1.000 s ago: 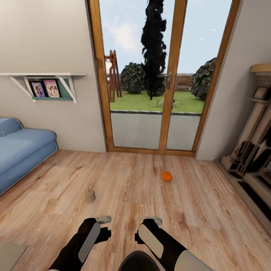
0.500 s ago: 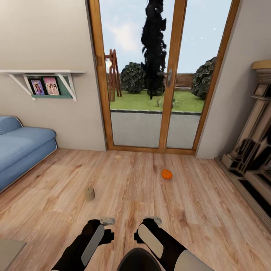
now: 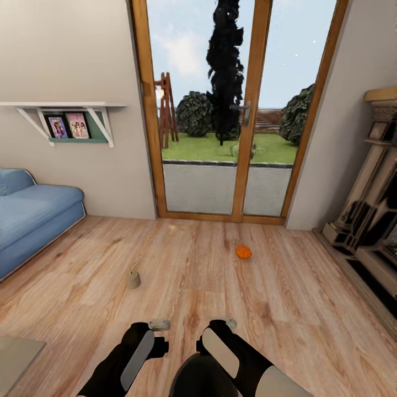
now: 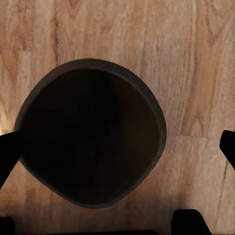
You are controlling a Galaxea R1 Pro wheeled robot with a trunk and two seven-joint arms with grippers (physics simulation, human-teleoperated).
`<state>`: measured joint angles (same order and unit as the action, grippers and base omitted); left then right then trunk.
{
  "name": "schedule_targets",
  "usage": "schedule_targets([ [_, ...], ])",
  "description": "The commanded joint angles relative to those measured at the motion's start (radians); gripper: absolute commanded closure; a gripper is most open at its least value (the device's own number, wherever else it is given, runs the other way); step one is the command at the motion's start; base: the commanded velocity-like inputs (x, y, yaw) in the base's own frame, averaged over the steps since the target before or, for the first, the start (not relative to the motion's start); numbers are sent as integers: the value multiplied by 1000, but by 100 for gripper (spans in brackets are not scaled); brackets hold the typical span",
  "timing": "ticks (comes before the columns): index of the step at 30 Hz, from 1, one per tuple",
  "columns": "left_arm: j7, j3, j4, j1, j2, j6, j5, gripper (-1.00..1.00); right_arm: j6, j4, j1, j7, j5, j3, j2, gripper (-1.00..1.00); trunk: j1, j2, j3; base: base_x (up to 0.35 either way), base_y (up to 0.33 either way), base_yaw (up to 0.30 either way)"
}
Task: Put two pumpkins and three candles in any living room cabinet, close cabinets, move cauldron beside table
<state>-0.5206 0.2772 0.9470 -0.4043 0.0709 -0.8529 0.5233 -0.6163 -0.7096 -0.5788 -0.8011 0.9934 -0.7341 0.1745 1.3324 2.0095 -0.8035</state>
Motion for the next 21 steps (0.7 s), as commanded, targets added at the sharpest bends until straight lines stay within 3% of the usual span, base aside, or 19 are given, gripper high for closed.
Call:
schedule_targets([
  [1, -10, 2, 1, -1, 0, -2, 11, -100, -3, -1, -1, -7, 5, -2, 0, -100, -1, 1, -1, -324, 0, 0],
  [14, -10, 2, 1, -1, 0, -1, 8, -100, -3, -1, -1, -7, 5, -2, 0, -100, -1, 1, 3, -272, -114, 0],
  [21, -10, 1, 1, -1, 0, 1, 6, -100, -3, -1, -1, -7, 5, -2, 0, -100, -1, 1, 5, -79, -154, -34],
])
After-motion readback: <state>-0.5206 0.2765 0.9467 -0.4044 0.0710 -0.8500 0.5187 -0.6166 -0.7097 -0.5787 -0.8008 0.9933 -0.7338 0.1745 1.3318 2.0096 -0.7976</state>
